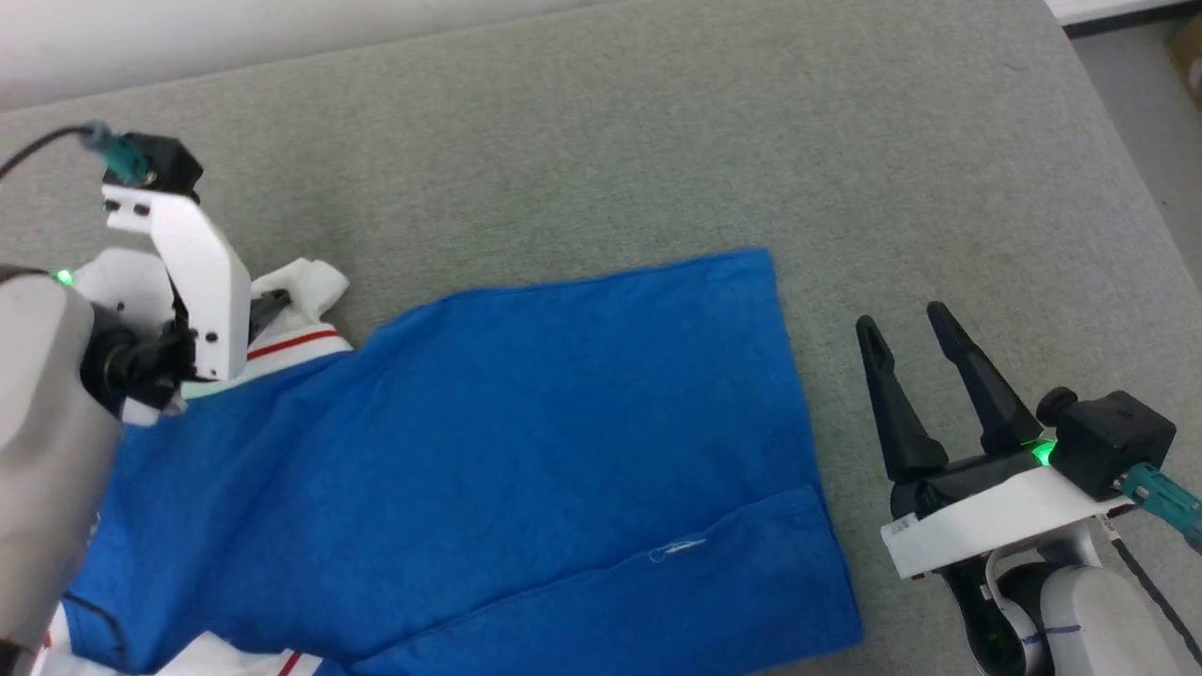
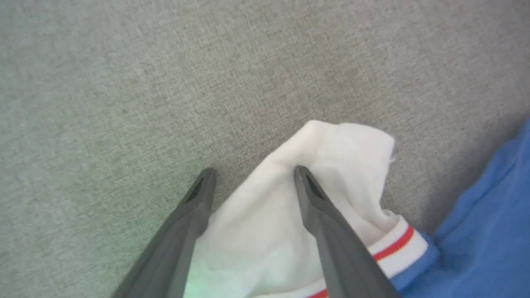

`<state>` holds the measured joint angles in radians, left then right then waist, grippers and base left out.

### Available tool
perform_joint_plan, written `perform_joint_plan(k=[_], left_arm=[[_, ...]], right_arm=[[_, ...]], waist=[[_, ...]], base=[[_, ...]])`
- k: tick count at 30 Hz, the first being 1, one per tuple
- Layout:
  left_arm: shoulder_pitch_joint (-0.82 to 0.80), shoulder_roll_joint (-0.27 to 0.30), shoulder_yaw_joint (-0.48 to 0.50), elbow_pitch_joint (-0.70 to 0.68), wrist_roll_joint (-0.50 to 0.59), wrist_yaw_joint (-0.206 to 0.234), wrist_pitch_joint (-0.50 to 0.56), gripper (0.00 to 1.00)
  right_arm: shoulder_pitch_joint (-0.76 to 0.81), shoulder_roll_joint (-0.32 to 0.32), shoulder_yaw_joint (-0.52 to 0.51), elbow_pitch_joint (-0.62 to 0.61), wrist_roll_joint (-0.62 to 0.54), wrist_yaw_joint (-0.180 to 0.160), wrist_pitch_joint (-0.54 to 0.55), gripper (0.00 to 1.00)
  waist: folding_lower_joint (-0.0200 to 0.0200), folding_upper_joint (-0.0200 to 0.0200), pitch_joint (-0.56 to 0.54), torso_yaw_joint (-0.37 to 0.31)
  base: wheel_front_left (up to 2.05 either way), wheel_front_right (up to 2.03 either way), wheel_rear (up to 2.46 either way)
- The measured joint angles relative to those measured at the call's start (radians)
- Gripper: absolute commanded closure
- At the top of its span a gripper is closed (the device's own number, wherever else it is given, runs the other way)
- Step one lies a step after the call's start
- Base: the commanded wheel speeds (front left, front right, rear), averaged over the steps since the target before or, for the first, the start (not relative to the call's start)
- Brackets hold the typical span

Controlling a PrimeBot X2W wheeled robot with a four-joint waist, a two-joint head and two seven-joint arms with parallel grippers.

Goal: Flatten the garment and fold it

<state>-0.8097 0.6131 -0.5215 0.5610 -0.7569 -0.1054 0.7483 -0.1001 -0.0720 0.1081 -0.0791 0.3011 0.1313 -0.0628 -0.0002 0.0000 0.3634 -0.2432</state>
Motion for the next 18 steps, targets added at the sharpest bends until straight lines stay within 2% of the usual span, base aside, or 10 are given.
perform_joint_plan(k=[2, 3, 4, 5, 12, 15, 18], left_arm=[[-0.021, 0.009, -0.025, -0.002, 0.002, -0.006, 0.046, 0.00], [-0.027, 0.013, -0.037, -0.003, 0.003, -0.008, 0.060, 0.25], [-0.034, 0.015, -0.048, -0.006, 0.003, -0.008, 0.075, 0.58], [-0.036, 0.017, -0.057, -0.008, 0.003, -0.009, 0.082, 1.00], [-0.042, 0.011, -0.104, -0.029, 0.023, -0.019, 0.045, 1.00], [-0.037, 0.001, -0.110, -0.019, 0.047, -0.026, -0.039, 1.00], [-0.018, -0.029, -0.076, 0.003, 0.019, -0.016, -0.131, 1.00]], right_arm=[[-0.001, 0.000, -0.003, 0.004, 0.001, 0.000, 0.000, 0.00], [-0.001, 0.000, -0.004, 0.006, 0.001, 0.000, 0.000, 0.00], [-0.002, 0.000, -0.005, 0.008, 0.003, 0.000, 0.000, 0.00], [-0.003, 0.000, -0.005, 0.009, 0.005, 0.000, 0.000, 0.00], [-0.057, -0.024, 0.006, 0.057, 0.055, 0.000, 0.048, 0.00], [-0.108, -0.064, 0.017, 0.136, 0.067, 0.000, 0.121, 0.00], [-0.182, -0.096, 0.033, 0.232, 0.108, 0.000, 0.183, 0.00]], waist=[[0.0000, 0.0000, 0.005, -0.003], [0.0000, 0.0000, 0.006, -0.004], [-0.0001, 0.0000, 0.008, -0.004], [-0.0001, 0.0000, 0.009, -0.003], [0.0001, 0.0000, 0.018, 0.014], [0.0001, 0.0000, 0.013, 0.028], [0.0003, 0.0000, 0.008, 0.047]], base=[[0.00, 0.00, 0.00], [0.00, 0.00, 0.00], [0.00, 0.00, 0.00], [0.00, 0.00, 0.00], [0.00, 0.00, 0.00], [0.00, 0.00, 0.00], [0.00, 0.00, 0.00]])
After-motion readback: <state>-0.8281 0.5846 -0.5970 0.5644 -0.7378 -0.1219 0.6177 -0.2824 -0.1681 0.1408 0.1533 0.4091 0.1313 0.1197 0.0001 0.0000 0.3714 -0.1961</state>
